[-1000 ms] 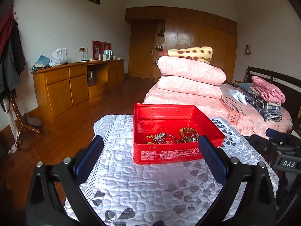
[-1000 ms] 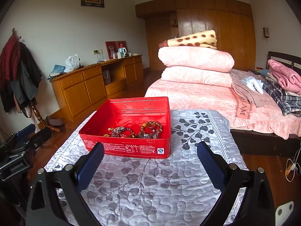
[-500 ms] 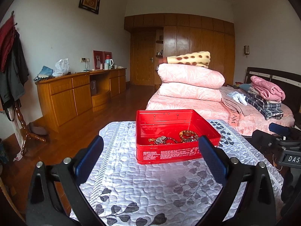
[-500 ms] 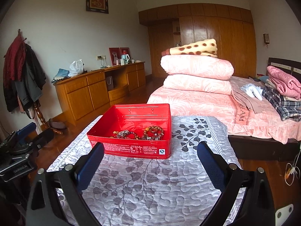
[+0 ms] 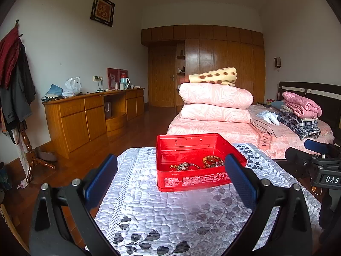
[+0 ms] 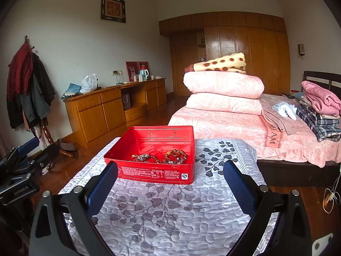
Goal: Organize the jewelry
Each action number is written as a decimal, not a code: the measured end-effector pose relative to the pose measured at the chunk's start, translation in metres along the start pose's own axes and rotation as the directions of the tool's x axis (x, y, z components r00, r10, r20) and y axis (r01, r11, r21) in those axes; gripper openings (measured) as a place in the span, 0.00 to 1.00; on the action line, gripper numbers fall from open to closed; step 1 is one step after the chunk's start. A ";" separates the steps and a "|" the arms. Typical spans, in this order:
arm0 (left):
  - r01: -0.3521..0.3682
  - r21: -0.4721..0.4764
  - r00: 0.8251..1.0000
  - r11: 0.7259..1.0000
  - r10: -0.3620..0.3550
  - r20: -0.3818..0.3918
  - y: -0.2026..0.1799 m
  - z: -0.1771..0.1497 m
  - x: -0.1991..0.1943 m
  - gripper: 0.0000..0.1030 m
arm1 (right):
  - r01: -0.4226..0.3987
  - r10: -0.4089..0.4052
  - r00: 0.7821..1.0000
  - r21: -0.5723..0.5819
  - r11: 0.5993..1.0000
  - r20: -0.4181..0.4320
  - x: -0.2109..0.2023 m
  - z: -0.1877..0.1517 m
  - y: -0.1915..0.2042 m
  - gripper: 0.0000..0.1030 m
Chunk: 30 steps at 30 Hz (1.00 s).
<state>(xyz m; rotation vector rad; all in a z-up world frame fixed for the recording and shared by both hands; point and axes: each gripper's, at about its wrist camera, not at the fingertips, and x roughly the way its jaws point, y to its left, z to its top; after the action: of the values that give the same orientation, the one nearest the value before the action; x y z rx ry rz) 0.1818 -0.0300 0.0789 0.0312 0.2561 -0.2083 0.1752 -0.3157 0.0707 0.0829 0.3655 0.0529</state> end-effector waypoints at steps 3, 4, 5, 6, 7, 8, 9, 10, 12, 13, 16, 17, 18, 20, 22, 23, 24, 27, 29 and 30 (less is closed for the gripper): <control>0.001 -0.002 1.000 1.000 -0.001 0.009 0.000 0.001 -0.004 0.95 | 0.003 -0.002 1.000 -0.007 1.000 0.015 -0.004 0.001 0.001 0.94; 0.003 -0.003 1.000 1.000 -0.003 0.013 0.000 0.001 -0.005 0.95 | 0.004 -0.004 1.000 -0.008 1.000 0.021 -0.006 0.002 0.002 0.94; 0.004 -0.002 1.000 1.000 -0.004 0.016 0.000 0.002 -0.006 0.95 | 0.005 -0.004 1.000 -0.009 1.000 0.026 -0.007 0.002 0.002 0.94; 0.004 -0.001 1.000 1.000 -0.004 0.020 -0.001 0.002 -0.007 0.95 | 0.004 -0.004 0.999 -0.010 1.000 0.032 -0.009 0.002 0.003 0.94; 0.004 0.000 1.000 1.000 -0.004 0.022 -0.001 0.002 -0.007 0.95 | 0.004 -0.003 0.999 -0.011 1.000 0.035 -0.009 0.002 0.003 0.94; 0.005 0.000 1.000 1.000 -0.005 0.026 -0.001 0.003 -0.009 0.95 | 0.005 -0.004 0.999 -0.013 1.000 0.039 -0.010 0.003 0.004 0.94; 0.006 -0.001 1.000 1.000 -0.006 0.028 -0.001 0.003 -0.009 0.95 | 0.006 -0.005 0.999 -0.014 1.000 0.041 -0.011 0.003 0.004 0.94; 0.007 -0.002 1.000 1.000 -0.007 0.030 -0.001 0.003 -0.010 0.95 | 0.006 -0.006 0.999 -0.015 1.000 0.043 -0.011 0.003 0.004 0.94; 0.005 -0.001 0.999 1.000 -0.005 0.035 -0.001 0.003 -0.011 0.95 | 0.006 -0.005 0.999 -0.017 1.000 0.047 -0.012 0.003 0.005 0.94; 0.004 -0.001 0.999 1.000 -0.004 0.036 -0.001 0.003 -0.011 0.95 | 0.007 -0.006 0.999 -0.019 1.000 0.049 -0.012 0.003 0.005 0.94; 0.004 -0.003 0.999 1.000 -0.004 0.039 0.000 0.004 -0.011 0.95 | 0.009 -0.008 0.999 -0.024 1.000 0.051 -0.012 0.003 0.006 0.94; 0.004 -0.004 0.999 1.000 -0.004 0.039 0.000 0.004 -0.011 0.95 | 0.008 -0.007 0.999 -0.024 1.000 0.051 -0.012 0.003 0.006 0.94; 0.004 -0.005 0.999 1.000 -0.004 0.039 0.000 0.004 -0.011 0.95 | 0.008 -0.007 0.999 -0.024 1.000 0.051 -0.012 0.003 0.006 0.94; 0.004 -0.002 0.999 1.000 -0.004 0.037 0.000 0.004 -0.011 0.95 | 0.008 -0.007 0.999 -0.022 1.000 0.051 -0.012 0.003 0.006 0.94; 0.004 0.001 0.999 1.000 -0.004 0.038 0.000 0.004 -0.012 0.95 | 0.008 -0.006 0.999 -0.023 1.000 0.053 -0.012 0.003 0.006 0.94; 0.005 0.000 0.999 1.000 -0.005 0.037 0.000 0.004 -0.012 0.95 | 0.009 -0.007 0.999 -0.024 1.000 0.054 -0.012 0.003 0.006 0.94; 0.005 0.000 0.999 1.000 -0.005 0.037 0.000 0.004 -0.012 0.95 | 0.009 -0.008 0.998 -0.025 1.000 0.054 -0.012 0.003 0.007 0.94; 0.001 -0.002 0.999 1.000 -0.001 0.034 0.000 0.004 -0.012 0.95 | 0.009 -0.008 0.999 -0.024 1.000 0.054 -0.012 0.003 0.007 0.94; 0.000 -0.002 0.999 1.000 0.000 0.034 0.000 0.004 -0.012 0.95 | 0.009 -0.008 0.998 -0.025 1.000 0.054 -0.012 0.003 0.007 0.94; -0.001 -0.001 0.999 1.000 0.001 0.034 0.000 0.004 -0.013 0.95 | 0.009 -0.008 0.998 -0.025 1.000 0.054 -0.012 0.003 0.007 0.94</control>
<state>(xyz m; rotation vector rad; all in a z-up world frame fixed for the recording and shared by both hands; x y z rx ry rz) 0.1708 -0.0280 0.0856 0.0267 0.2222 -0.2076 0.1647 -0.3101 0.0785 0.0578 0.3109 0.0468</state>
